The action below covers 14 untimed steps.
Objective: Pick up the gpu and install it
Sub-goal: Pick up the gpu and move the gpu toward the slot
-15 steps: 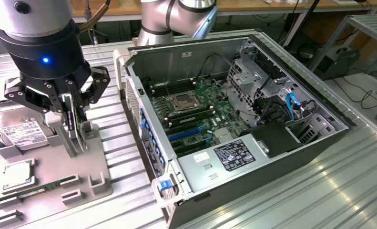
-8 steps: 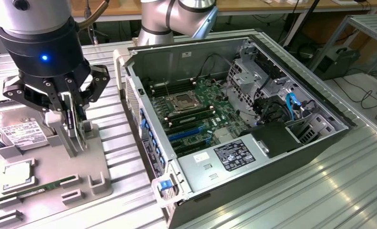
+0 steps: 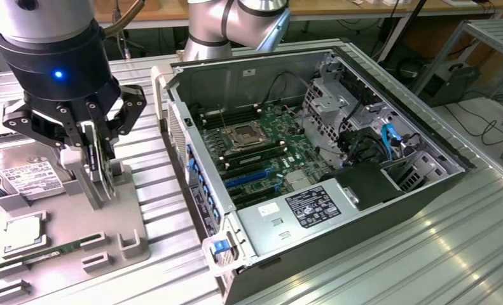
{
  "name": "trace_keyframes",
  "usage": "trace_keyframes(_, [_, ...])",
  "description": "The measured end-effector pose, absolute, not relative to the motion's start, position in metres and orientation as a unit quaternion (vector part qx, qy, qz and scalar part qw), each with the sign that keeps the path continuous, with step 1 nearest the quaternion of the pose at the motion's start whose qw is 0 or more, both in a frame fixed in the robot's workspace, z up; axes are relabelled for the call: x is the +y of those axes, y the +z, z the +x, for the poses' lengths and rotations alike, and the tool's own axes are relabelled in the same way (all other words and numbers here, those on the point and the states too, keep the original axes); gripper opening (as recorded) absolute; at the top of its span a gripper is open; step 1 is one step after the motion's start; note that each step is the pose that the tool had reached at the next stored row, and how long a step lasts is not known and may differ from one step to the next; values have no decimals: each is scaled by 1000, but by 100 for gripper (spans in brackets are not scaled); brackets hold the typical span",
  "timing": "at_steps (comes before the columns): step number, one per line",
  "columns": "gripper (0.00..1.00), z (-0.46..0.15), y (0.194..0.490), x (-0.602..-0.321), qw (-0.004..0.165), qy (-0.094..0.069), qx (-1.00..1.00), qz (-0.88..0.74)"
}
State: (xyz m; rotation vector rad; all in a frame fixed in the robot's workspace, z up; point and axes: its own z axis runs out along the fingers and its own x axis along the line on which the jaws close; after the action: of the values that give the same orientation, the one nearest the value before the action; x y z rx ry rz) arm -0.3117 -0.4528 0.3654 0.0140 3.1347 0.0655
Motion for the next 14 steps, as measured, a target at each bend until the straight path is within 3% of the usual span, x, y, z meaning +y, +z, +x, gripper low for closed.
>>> trace_keyframes(14, [28, -312, 369, -453, 3, 21, 1000, 4])
